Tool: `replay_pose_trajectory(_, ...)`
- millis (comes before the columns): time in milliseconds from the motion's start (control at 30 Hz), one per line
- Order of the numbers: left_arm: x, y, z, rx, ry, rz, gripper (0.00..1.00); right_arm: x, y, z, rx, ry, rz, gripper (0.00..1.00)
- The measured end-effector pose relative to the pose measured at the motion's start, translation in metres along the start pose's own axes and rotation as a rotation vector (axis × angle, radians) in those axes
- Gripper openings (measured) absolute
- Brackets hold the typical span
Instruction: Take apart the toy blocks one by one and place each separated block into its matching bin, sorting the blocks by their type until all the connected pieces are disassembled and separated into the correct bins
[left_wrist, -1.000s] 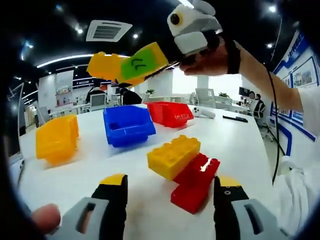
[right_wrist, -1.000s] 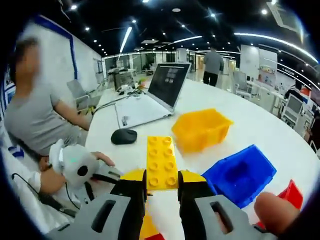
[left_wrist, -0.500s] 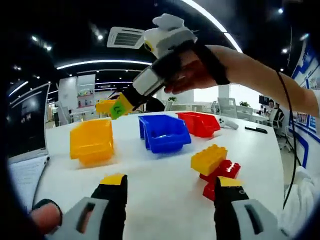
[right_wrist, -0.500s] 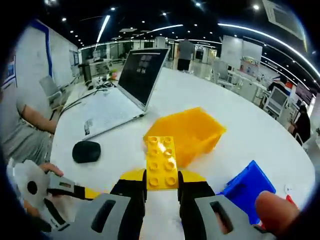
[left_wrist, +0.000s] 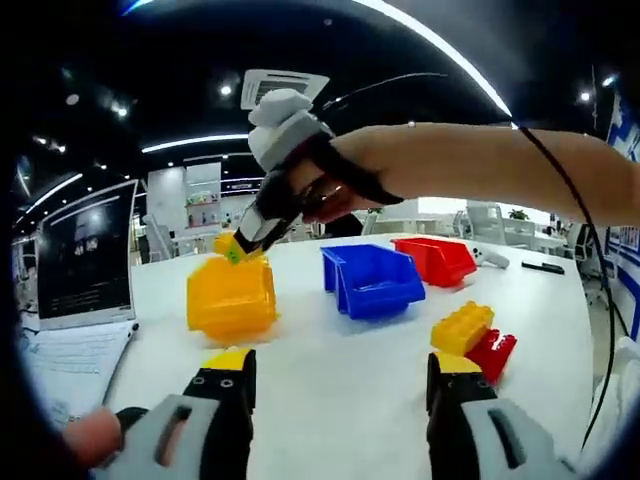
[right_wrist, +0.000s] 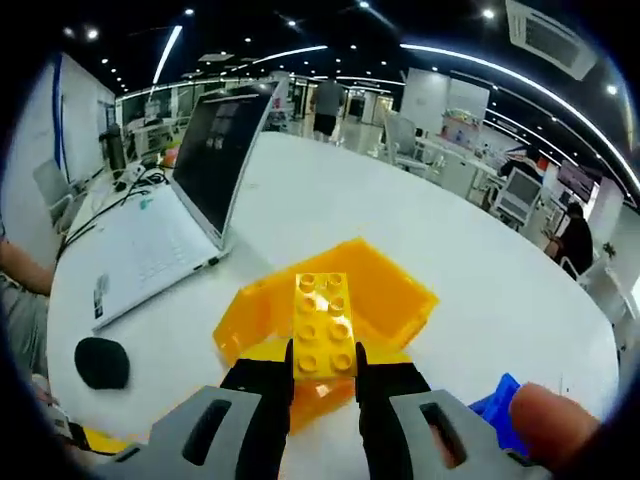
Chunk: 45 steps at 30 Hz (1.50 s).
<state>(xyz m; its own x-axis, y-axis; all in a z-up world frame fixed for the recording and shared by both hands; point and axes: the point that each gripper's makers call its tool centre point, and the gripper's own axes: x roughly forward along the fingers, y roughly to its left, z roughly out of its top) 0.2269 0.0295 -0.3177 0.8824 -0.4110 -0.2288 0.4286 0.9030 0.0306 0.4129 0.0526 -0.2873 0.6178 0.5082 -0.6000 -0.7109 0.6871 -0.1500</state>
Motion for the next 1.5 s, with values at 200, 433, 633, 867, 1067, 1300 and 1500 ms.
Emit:
replay_pose_trajectory(200,0.001,-0.009,-0.002,0.034,0.004,-0.017,0.73,0.006,0.002,-0.001,-0.055,-0.042,0.012,0.47)
replay_pose_trajectory(433,-0.002,-0.029,0.004,-0.019,-0.041,-0.099,0.76,-0.029,0.002,0.005,-0.005,-0.131,0.131,0.51)
replay_pose_trajectory(633,0.001,-0.036,0.009,-0.033,-0.056,-0.145,0.75,-0.079,-0.013,-0.009,-0.043,-0.174,0.184,0.45)
replay_pose_trajectory(867,0.003,-0.069,0.007,0.019,-0.034,-0.236,0.76,-0.138,-0.01,-0.063,-0.124,-0.139,0.288,0.43)
replay_pose_trajectory(1067,0.004,-0.093,0.001,0.01,-0.016,-0.329,0.76,-0.184,0.011,-0.099,-0.179,-0.14,0.393,0.43)
replay_pose_trajectory(1300,0.011,-0.115,-0.012,-0.009,0.029,-0.408,0.76,-0.21,0.028,-0.136,-0.238,-0.126,0.473,0.43)
replay_pose_trajectory(1500,0.013,-0.128,-0.016,-0.018,0.042,-0.458,0.75,-0.208,0.043,-0.163,-0.286,-0.094,0.531,0.42)
